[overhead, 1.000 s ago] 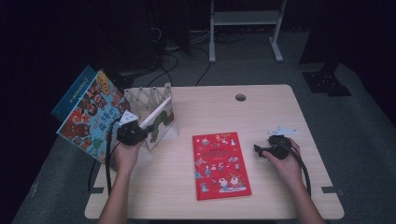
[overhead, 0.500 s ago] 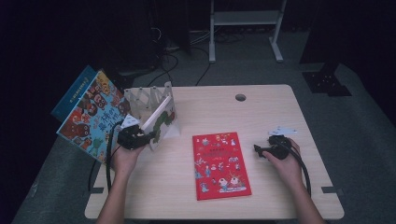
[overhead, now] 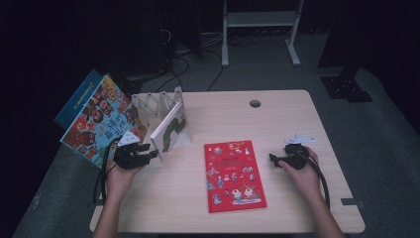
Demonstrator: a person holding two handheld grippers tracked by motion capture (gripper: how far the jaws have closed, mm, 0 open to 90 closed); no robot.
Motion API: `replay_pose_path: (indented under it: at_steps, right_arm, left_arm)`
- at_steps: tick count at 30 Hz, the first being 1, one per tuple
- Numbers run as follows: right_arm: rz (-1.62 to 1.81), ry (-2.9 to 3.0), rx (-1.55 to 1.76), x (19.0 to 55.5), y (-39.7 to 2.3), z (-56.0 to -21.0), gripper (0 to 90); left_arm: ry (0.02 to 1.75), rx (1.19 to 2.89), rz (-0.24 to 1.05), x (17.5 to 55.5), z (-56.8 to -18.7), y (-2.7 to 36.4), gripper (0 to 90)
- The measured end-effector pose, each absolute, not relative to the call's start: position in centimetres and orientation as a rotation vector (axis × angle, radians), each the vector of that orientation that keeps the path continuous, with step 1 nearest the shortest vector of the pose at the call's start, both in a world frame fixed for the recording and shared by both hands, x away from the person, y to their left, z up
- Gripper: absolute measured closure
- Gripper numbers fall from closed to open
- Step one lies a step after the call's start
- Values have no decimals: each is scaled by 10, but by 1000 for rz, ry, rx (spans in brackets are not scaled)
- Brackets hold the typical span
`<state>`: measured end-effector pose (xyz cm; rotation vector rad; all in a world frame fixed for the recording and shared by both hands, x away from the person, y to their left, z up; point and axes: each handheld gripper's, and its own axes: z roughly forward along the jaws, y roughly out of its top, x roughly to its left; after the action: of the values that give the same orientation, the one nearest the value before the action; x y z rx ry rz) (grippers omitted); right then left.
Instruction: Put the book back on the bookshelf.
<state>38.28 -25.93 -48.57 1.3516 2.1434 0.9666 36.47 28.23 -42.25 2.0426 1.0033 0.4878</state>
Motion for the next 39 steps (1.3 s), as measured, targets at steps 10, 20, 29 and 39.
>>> replay_pose_path:
  at_steps: [10,20,29,39]
  right_arm:
    - [966,2143,1352,383,-259,-486,207]
    - [966,2143,1352,383,-259,-486,207]
    - [966,2144,1349,383,-258,-486,207]
    - [967,2146,1350,382,-257,-486,207]
  left_arm:
    - [964,2107,454,372,-434,279,701]
    - [925,2109,419,376,-434,263,735]
    - [873,2129,414,384,-435,236,749]
    - [861,2146,399,396,-437,210,747]
